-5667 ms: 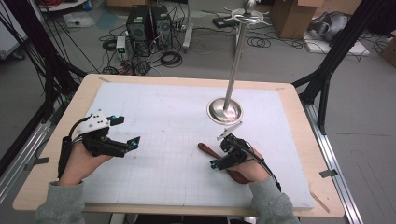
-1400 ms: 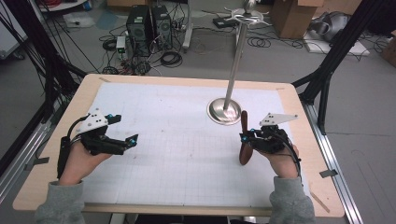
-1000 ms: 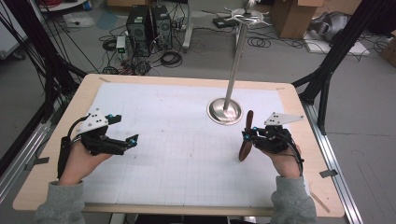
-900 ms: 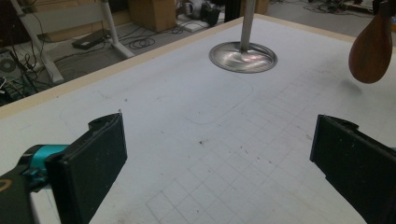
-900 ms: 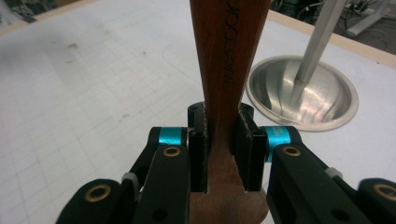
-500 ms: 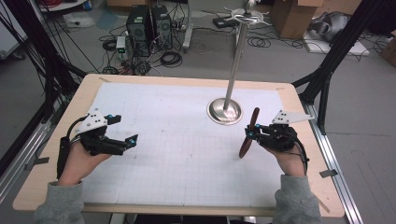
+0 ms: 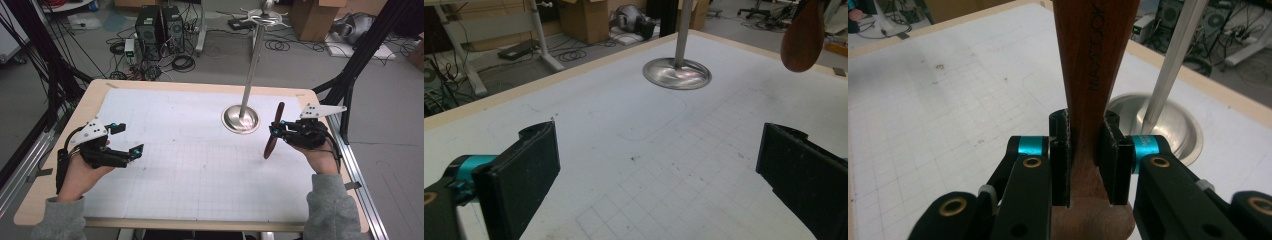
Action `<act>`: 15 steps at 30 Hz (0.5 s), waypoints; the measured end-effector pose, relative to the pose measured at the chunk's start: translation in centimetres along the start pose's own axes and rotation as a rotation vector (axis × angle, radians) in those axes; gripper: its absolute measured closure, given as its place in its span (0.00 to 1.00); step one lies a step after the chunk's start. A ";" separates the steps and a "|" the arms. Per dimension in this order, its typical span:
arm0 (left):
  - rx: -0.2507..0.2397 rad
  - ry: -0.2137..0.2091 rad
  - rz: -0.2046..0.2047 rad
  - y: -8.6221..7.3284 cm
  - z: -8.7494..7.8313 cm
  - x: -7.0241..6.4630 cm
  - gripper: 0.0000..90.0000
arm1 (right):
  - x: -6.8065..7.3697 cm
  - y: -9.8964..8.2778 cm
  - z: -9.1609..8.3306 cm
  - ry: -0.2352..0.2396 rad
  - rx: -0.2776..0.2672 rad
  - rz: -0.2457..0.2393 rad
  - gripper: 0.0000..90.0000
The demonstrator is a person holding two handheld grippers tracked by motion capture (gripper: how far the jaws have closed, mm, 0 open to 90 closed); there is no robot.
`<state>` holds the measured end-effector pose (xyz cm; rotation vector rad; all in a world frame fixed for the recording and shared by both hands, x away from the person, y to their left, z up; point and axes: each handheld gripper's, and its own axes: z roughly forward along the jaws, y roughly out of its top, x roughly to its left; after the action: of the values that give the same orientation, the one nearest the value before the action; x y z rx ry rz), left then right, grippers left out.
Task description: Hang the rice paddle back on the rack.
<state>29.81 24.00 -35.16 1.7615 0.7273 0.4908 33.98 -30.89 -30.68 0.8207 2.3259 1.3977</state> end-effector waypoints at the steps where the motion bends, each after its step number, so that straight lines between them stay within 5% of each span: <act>1: -0.005 -0.006 -0.004 0.0 -0.1 0.0 0.05 | -0.1 0.2 -0.1 0.001 0.000 -0.002 0.86; 15: -0.004 0.004 -0.016 -0.3 -1.1 0.1 0.05 | -2.2 2.6 -1.5 -0.006 -0.018 0.011 0.86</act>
<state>29.11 24.95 -35.07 1.7508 0.7421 0.4850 35.73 -32.41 -27.76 0.8332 2.3041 1.4168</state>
